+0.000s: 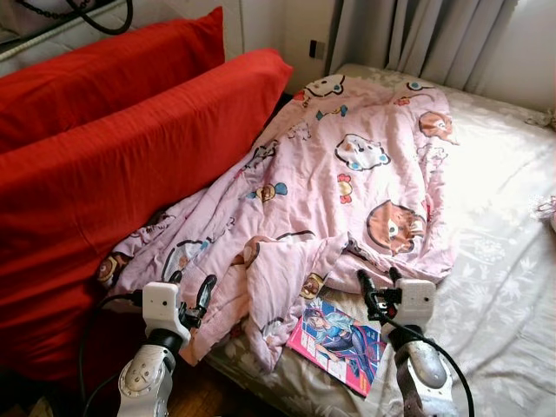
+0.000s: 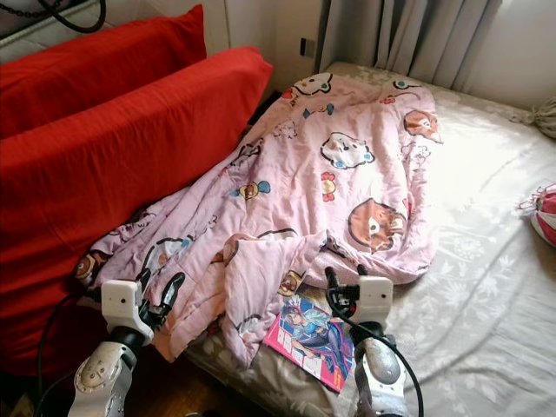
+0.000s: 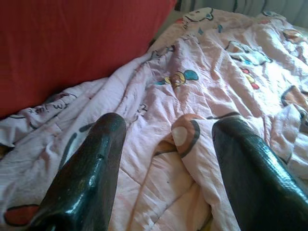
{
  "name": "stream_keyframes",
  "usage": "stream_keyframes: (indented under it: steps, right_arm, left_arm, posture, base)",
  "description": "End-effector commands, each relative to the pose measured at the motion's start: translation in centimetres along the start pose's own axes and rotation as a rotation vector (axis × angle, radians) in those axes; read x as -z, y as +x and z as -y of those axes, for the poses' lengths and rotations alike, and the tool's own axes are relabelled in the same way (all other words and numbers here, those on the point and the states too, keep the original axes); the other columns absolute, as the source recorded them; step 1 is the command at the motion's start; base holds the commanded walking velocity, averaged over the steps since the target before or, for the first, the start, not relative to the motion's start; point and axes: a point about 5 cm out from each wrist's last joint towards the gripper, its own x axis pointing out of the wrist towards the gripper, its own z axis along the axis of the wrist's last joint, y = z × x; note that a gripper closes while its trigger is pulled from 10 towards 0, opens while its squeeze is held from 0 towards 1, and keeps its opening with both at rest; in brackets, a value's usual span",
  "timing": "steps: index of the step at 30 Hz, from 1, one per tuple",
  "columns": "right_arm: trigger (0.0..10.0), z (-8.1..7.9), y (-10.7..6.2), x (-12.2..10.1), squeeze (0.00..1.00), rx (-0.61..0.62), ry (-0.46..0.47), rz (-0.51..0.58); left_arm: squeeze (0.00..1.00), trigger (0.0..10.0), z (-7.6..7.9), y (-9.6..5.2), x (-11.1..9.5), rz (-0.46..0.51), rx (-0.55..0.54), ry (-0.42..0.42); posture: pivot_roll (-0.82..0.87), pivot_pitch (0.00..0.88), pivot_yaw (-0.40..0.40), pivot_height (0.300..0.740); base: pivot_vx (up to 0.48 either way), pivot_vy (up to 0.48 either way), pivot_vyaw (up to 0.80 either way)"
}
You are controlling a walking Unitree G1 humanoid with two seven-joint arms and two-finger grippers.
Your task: Clean up the room
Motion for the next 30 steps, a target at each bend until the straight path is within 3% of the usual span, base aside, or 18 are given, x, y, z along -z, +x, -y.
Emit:
stream_keyframes:
  steps: [1,7,12,21,30]
  right_arm:
    - [10.0,0.3,-0.4,0.1,0.0,-0.003,-0.017,-0.013]
    - [10.0,1.3,-0.7,0.7,0.0,0.035,-0.026,-0.057]
    - [10.0,0.9,-0.4,0.6,0.0,0.032,-0.037,-0.086]
    - [10.0,0.2,-0.7,1.1,0.0,0.007,-0.036,-0.107]
    - [10.0,-0.3,-1.0,1.4,0.0,0.005,-0.008,-0.104]
  left_arm:
    - [0.0,10.0,-0.2,-0.3,-0.1,-0.008,-0.009,0.014]
    - [0.0,10.0,-1.2,0.2,-0.9,0.013,-0.047,0.022]
    - [0.0,10.0,-1.1,0.8,-1.3,0.007,-0.042,0.028]
    - [0.0,10.0,-0.6,0.7,-1.2,-0.001,-0.024,0.021]
    - [0.0,10.0,-0.8,0.6,-1.0,-0.019,-0.023,0.03]
  posture:
    - [-0.02,0.077,-0.046,0.74]
    - [0.0,0.114,-0.045,0.74]
    - [-0.01,0.162,-0.046,0.74]
    - [0.0,0.201,-0.046,0.69]
    - [0.0,0.226,-0.037,0.69]
  base:
    - [0.0,0.0,0.0]
    - [0.0,0.0,0.0]
    - [0.0,0.0,0.0]
    - [0.0,0.0,0.0]
    - [0.0,0.0,0.0]
